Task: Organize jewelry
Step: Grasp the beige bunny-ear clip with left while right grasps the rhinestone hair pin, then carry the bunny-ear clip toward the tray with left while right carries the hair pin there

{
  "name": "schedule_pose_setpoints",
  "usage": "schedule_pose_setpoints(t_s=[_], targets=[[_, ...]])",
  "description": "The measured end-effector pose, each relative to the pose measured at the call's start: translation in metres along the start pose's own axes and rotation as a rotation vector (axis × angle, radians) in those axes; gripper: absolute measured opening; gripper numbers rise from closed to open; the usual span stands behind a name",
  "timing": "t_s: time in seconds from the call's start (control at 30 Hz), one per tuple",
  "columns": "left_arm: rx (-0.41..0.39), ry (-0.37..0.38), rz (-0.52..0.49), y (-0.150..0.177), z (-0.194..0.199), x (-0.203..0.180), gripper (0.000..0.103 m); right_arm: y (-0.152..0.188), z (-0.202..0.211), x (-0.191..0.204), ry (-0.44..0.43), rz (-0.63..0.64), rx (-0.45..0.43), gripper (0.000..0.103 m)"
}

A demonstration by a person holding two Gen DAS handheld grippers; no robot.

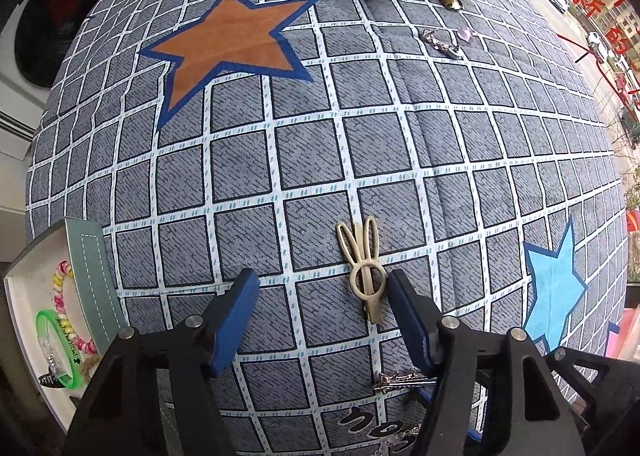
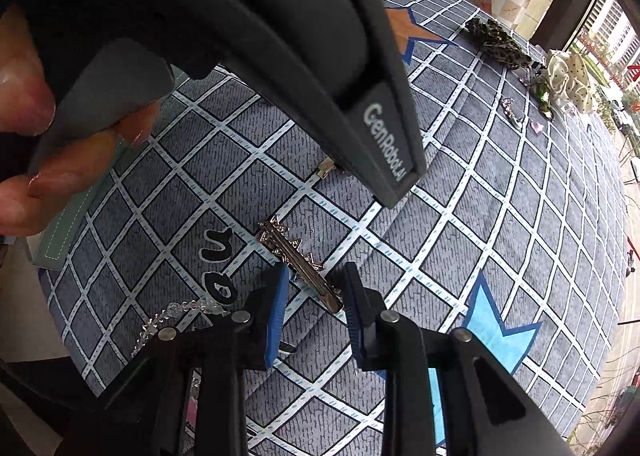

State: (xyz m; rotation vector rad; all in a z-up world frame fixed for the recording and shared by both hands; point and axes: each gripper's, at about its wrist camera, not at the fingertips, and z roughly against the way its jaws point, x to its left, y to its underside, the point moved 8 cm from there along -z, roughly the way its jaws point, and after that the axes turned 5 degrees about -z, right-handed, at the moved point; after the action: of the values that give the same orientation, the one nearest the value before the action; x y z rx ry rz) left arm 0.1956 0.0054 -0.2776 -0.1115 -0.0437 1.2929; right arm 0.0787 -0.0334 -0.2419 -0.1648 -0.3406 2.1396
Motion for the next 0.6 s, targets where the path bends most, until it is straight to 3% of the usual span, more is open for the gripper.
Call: schedule_pose_setpoints(t_s=[0.1,0.17,0.23,0.43,0.6], targets=[[-0.001,-0.005,-0.018,-0.004,0.001,-0.018,0.057,0.001,0.002,0.007,0.002,0.013,-0.001,0.017],[-0.007,-0.008,-0.036,-0.005,0.003,-0.026,0.039,0.004,0.004,0.010,-0.001,0.005,-0.003,0.014],[-0.009,0.007,-0.047,-0.007,0.008,-0.037,0.026,0.005,0.008,0.007,-0.008,-0.016,0.000,0.013],[-0.022,0.030,-0.040,0.003,0.024,-0.049,0.026,0.015,0.017,-0.012,-0.037,-0.132,0.025,0.013],[-0.034,0.046,-0.022,0.014,0.034,-0.047,0.026,0.025,0.024,-0.040,-0.083,-0.316,0.059,0.013]])
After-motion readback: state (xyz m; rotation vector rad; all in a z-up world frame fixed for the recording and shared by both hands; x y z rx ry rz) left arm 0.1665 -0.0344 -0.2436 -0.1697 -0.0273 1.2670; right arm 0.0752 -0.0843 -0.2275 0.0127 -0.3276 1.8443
